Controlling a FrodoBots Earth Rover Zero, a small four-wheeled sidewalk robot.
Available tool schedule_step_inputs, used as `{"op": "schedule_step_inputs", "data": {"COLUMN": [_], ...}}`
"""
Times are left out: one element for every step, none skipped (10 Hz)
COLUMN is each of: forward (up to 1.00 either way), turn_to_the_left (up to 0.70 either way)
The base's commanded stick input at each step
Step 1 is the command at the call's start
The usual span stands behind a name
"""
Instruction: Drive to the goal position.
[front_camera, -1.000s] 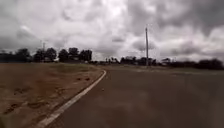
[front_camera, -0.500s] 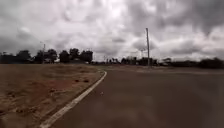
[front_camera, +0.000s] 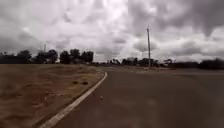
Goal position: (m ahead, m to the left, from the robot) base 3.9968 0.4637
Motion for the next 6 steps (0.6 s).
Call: {"op": "schedule_step_inputs", "data": {"forward": [0.50, 0.50, 0.50, 0.50, 0.50, 0.50], "turn_to_the_left": [0.00, 0.00, 0.00, 0.00, 0.00, 0.00]}}
